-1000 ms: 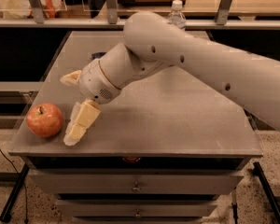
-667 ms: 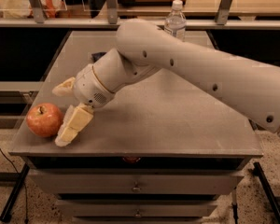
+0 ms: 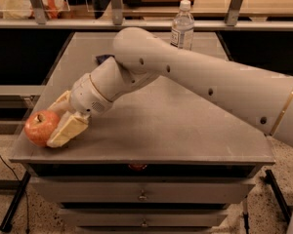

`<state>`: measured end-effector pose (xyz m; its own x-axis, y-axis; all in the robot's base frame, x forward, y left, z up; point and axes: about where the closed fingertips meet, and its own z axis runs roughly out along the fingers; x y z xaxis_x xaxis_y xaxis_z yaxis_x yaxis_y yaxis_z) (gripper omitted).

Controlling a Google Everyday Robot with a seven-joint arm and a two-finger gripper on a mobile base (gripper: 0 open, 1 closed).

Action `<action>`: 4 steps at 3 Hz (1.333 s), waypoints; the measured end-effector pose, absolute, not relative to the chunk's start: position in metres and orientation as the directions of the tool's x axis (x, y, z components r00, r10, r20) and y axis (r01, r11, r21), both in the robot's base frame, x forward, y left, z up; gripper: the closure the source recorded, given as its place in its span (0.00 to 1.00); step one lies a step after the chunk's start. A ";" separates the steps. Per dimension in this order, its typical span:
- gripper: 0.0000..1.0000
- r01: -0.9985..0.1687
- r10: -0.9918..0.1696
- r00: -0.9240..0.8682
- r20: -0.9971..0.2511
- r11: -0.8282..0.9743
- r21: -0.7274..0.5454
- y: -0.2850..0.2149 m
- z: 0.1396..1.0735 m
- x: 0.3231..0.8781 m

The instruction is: Pick apple

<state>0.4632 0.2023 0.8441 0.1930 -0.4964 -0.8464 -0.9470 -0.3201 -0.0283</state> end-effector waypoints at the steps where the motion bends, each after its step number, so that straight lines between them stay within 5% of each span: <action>1: 0.75 -0.944 -0.492 0.193 -0.849 -0.329 -0.024 0.206 0.842 0.465; 2: 0.97 -0.949 -0.490 0.194 -0.850 -0.312 -0.036 0.204 0.848 0.477; 4: 1.00 -0.966 -0.480 0.216 -0.850 -0.232 -0.115 0.179 0.884 0.521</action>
Offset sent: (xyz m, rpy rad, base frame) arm 0.0326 -0.0051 0.0108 0.0186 -0.0180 -0.0381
